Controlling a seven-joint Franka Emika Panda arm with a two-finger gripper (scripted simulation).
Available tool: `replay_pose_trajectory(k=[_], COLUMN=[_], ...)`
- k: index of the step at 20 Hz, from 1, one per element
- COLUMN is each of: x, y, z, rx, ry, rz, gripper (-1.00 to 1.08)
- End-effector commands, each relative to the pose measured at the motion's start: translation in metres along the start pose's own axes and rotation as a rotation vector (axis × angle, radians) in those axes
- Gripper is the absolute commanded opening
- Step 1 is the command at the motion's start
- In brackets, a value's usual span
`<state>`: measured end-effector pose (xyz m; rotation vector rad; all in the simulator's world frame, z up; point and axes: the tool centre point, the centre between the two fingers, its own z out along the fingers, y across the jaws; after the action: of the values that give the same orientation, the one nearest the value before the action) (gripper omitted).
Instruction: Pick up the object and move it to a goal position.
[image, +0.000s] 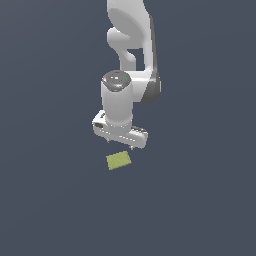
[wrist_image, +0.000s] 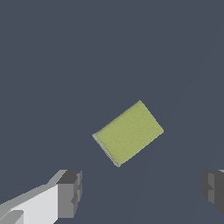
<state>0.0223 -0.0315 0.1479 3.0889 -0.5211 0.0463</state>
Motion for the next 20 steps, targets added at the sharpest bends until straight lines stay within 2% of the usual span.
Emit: replay_pose_trajectory(k=[1, 20], x=[0.001, 0.007], y=[0.0, 0.006], z=[0.008, 0.064], rx=[0.002, -0.001], ry=[-0.004, -0.028], rz=[0.077, 0.65], gripper=[1.0, 1.0])
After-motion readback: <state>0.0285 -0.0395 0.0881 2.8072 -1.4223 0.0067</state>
